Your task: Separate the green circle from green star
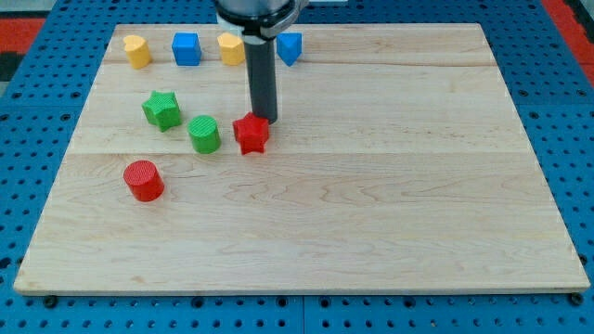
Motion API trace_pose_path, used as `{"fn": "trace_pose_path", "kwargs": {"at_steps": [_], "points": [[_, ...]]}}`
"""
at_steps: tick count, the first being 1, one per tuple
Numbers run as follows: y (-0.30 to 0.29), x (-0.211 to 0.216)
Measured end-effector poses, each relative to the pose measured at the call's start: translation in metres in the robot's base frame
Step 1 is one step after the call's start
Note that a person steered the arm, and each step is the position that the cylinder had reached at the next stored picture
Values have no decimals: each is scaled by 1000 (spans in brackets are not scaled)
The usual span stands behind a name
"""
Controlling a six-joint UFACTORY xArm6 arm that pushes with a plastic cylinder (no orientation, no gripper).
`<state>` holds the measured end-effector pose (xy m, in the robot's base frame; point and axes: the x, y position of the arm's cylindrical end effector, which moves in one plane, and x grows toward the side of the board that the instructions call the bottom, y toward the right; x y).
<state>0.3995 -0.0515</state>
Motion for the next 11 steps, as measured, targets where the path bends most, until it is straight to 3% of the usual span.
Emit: {"fn": "trace_pose_path", "kwargs": {"at_steps": [1,3,6,8,10,11], "points": [[-43,39],[-58,40],[-162,41],[-123,2],[-64,3],[-93,12]]}}
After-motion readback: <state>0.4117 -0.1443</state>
